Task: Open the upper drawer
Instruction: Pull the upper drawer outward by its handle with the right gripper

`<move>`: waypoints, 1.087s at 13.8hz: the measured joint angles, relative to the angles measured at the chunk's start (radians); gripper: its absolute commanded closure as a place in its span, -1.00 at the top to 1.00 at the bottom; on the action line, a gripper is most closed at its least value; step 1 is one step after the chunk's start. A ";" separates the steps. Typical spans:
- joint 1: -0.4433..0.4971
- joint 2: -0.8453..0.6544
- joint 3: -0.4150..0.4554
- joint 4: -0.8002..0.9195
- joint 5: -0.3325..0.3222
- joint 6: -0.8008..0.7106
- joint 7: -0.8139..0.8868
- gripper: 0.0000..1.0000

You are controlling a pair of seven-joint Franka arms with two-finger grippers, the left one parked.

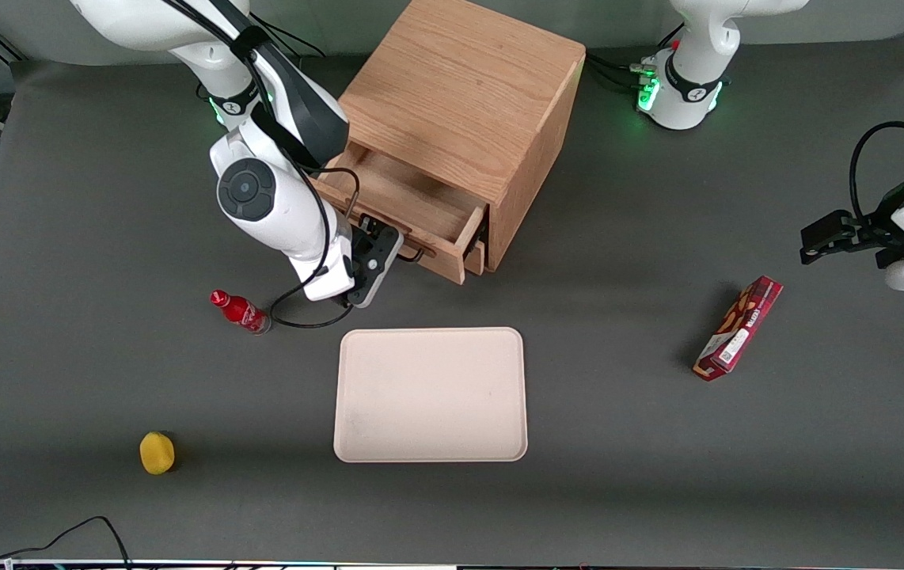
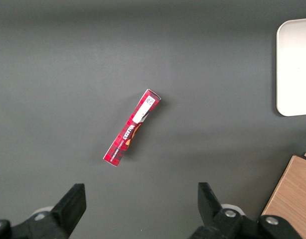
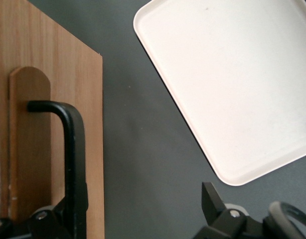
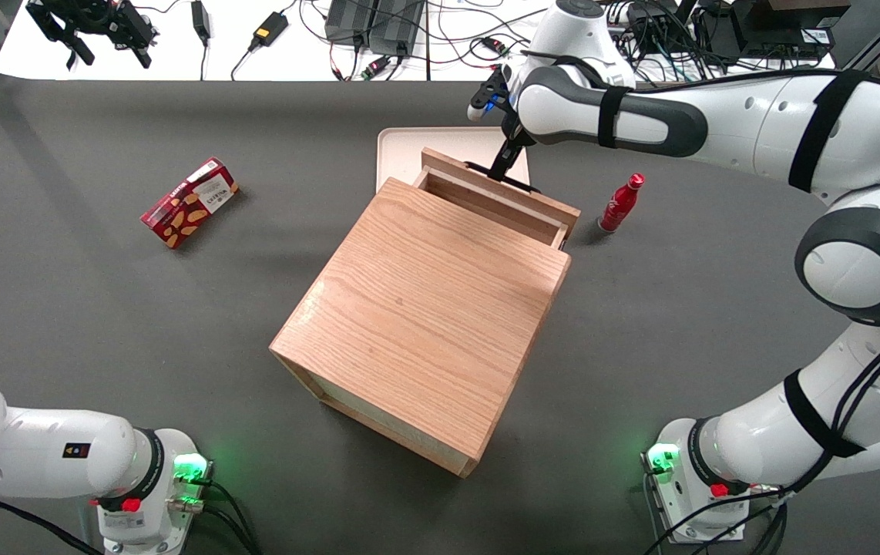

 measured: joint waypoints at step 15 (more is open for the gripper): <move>-0.043 0.098 -0.030 0.151 -0.067 -0.079 -0.017 1.00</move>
